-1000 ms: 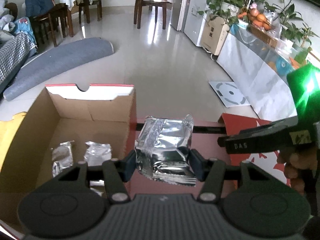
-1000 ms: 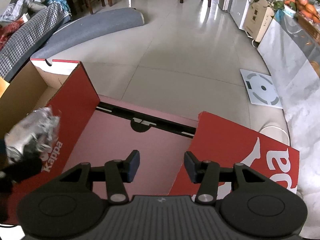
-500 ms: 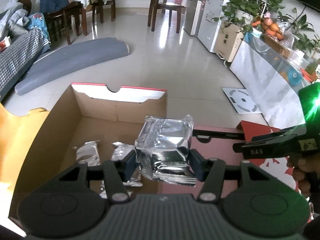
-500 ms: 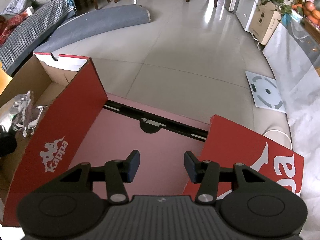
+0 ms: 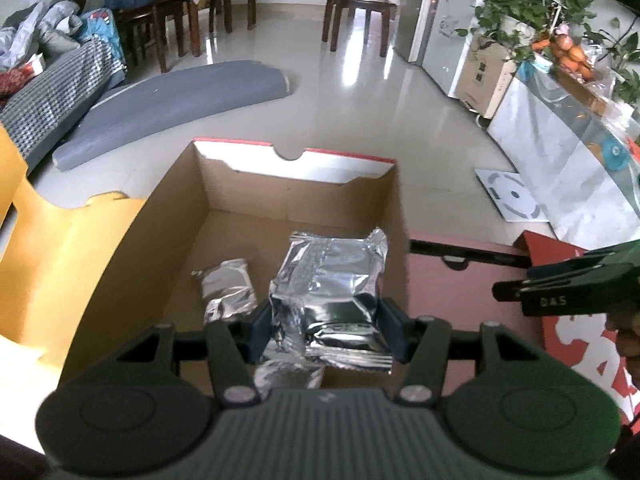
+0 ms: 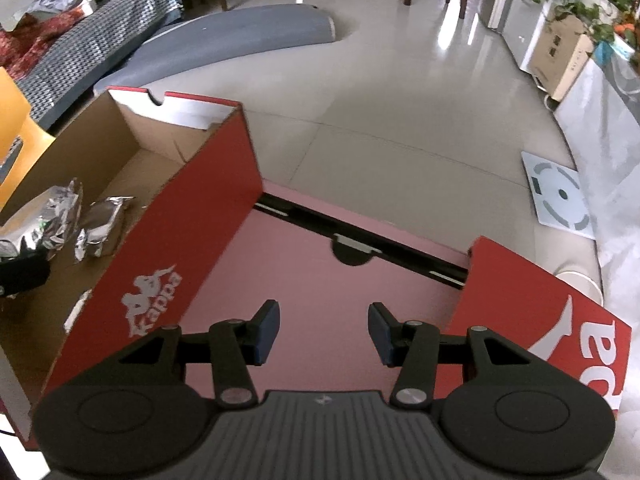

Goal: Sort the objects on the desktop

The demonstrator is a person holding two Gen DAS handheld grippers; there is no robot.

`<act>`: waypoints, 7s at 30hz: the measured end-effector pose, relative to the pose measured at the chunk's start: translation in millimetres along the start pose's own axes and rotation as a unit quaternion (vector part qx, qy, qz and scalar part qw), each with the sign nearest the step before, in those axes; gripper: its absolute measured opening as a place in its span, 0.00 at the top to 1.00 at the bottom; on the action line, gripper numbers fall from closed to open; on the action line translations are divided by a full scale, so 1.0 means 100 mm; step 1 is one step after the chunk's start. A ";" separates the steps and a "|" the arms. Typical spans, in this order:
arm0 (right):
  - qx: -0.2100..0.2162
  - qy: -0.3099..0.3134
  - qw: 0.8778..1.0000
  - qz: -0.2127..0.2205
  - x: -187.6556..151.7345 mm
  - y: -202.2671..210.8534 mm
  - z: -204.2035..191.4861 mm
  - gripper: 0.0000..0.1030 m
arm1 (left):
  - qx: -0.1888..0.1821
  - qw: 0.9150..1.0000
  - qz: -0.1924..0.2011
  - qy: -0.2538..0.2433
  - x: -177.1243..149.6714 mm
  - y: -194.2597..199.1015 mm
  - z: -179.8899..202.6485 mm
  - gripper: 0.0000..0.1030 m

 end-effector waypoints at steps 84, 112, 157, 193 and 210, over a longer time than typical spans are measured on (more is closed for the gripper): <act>0.021 0.061 0.997 0.036 0.44 0.06 -0.72 0.37 | 0.111 0.993 -0.045 0.018 -0.22 -0.55 -0.99 0.08; 0.034 0.009 0.999 0.041 0.45 0.18 -0.87 0.19 | 0.026 0.997 -0.061 -0.034 -0.05 -0.41 -0.58 0.00; -0.002 0.026 0.999 0.031 0.66 0.04 -1.07 0.19 | 0.015 0.996 -0.046 -0.070 0.21 -0.39 -0.61 0.00; 0.002 0.027 0.999 0.016 0.66 -0.05 -1.09 0.19 | 0.025 0.996 -0.058 -0.063 0.19 -0.47 -0.56 0.00; 0.003 0.022 1.000 0.015 0.67 -0.09 -1.08 0.19 | 0.020 0.995 -0.064 -0.071 0.17 -0.47 -0.50 0.00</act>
Point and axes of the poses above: each gripper's, at about its wrist camera, not at the fingertips, and y roughly against the way its jaws point, z to its right, x to its top, the point moved 6 cm from there along -y, roughly the way its jaws point, and after that the axes turned 14 degrees about y, right-handed, at the moved point
